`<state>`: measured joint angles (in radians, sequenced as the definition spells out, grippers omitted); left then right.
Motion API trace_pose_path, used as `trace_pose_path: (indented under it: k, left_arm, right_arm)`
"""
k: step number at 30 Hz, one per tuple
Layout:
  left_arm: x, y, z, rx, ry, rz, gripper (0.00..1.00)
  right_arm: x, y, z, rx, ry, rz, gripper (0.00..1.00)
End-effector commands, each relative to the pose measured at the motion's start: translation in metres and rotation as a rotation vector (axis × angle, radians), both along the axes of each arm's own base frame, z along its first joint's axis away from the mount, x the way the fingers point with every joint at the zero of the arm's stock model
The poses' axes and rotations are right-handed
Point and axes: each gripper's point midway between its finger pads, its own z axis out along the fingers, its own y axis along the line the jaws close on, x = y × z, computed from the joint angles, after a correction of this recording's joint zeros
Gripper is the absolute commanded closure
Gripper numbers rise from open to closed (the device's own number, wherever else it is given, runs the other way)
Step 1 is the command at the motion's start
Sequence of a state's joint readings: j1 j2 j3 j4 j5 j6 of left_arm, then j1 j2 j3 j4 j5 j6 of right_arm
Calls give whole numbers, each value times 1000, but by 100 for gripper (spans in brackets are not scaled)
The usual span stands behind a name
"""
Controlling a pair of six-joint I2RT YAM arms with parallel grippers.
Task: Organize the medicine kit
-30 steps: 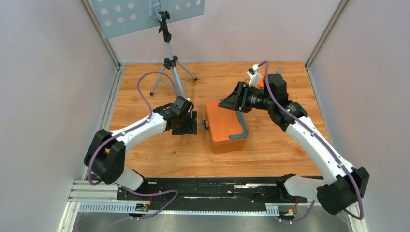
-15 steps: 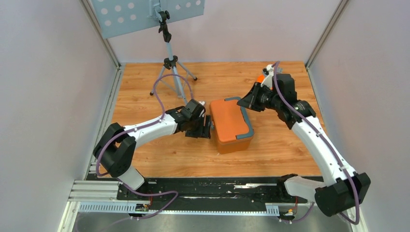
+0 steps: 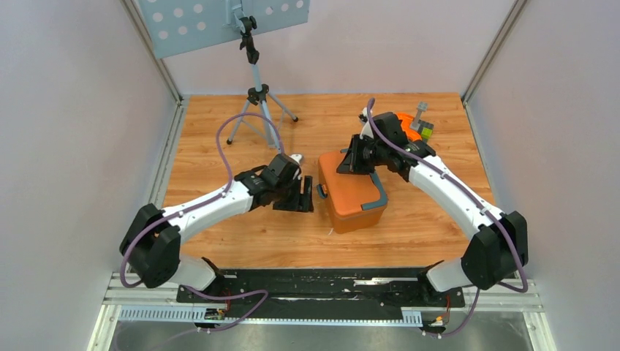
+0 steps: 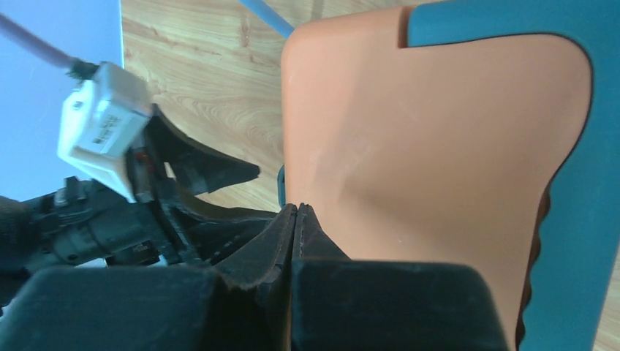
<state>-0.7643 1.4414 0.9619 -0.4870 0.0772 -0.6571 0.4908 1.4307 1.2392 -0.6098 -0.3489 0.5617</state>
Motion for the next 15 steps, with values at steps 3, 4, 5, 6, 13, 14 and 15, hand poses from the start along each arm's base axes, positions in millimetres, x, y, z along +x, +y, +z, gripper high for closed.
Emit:
trace_pose_path:
  k: [3,4,5,6,13,14,15]
  left_arm:
    - [12,23,11,-43,-16,97,25]
    - [13,26,9,-46,-6,104,26]
    - [14,26,9,-50,-5,106,26]
    - [15,27,8,-51,0,109,26]
    - [26,21,2,-81,7,117,30]
    - [28,19,-1,-85,14,117,30]
    - [31,17,0,-94,10,117,32]
  right_arm:
    - [15,2,5,-22,-53,6,100]
    - [14,3,-4,-28,-32,14,100]
    - [12,4,-11,-35,-14,25,100]
    - [10,5,-21,-45,10,33,100]
    - [8,-1,-24,-78,-7,29,100]
    - [11,-4,-13,-84,-43,13,100]
    - [15,-8,-2,-94,-81,-4,100]
